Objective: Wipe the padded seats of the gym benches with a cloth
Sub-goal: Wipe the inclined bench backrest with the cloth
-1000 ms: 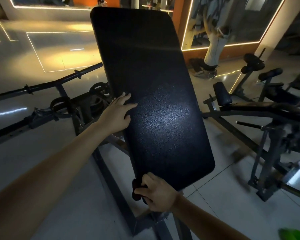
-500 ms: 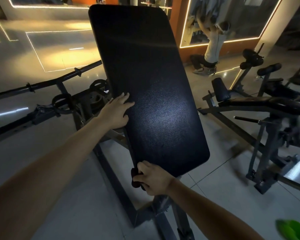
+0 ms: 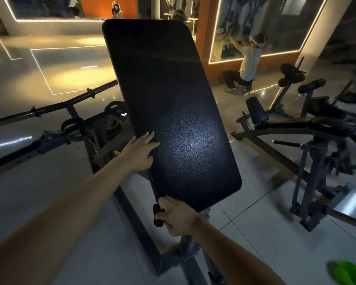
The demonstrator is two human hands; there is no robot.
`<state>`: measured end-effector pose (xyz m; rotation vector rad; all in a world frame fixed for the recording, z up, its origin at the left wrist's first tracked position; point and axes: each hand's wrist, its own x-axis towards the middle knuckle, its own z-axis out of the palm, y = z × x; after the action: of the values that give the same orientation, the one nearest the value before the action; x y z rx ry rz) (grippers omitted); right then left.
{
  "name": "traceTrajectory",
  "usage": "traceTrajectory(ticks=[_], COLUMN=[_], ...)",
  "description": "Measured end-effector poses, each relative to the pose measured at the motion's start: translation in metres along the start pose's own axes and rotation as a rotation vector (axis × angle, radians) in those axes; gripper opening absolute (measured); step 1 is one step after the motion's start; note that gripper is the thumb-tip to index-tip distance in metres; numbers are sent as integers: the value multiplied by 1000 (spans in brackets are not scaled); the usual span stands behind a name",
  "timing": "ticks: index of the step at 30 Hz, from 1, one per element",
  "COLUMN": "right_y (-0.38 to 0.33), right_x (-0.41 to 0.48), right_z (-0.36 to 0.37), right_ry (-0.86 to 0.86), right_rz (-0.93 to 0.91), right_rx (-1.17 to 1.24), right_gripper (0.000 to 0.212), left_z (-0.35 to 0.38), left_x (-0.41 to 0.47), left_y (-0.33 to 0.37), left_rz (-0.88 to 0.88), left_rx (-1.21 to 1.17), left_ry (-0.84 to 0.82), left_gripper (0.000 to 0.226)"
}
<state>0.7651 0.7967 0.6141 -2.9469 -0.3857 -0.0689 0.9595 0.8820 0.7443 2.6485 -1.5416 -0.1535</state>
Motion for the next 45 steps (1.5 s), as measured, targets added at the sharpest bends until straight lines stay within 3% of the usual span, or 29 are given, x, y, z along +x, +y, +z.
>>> traceTrajectory(ticks=[15, 20, 24, 27, 29, 37, 40, 45], right_y=[-2, -2, 17, 49, 72, 123, 129, 141], right_x=[-2, -24, -10, 10, 30, 127, 126, 118], right_z=[-1, 8, -24, -65, -90, -122, -103, -99], right_ry=[-26, 249, 659, 888, 921, 872, 878, 890], right_rz=[-70, 198, 588, 757, 792, 535, 486, 435], right_rx=[-9, 268, 524, 564, 533, 111, 91, 62], right_gripper=[22, 23, 24, 30, 34, 33, 33, 33], left_z=[5, 8, 11, 18, 18, 8, 8, 6], left_x=[-9, -15, -16, -17, -13, 32, 40, 42], left_y=[6, 12, 8, 6, 3, -7, -11, -11], left_rz=[-10, 1, 17, 38, 48, -44, -75, -67], left_rx=[-43, -44, -52, -1, 27, 217, 230, 204], left_ry=[-35, -41, 46, 104, 153, 195, 191, 195], left_gripper=[57, 55, 55, 55, 57, 94, 106, 106])
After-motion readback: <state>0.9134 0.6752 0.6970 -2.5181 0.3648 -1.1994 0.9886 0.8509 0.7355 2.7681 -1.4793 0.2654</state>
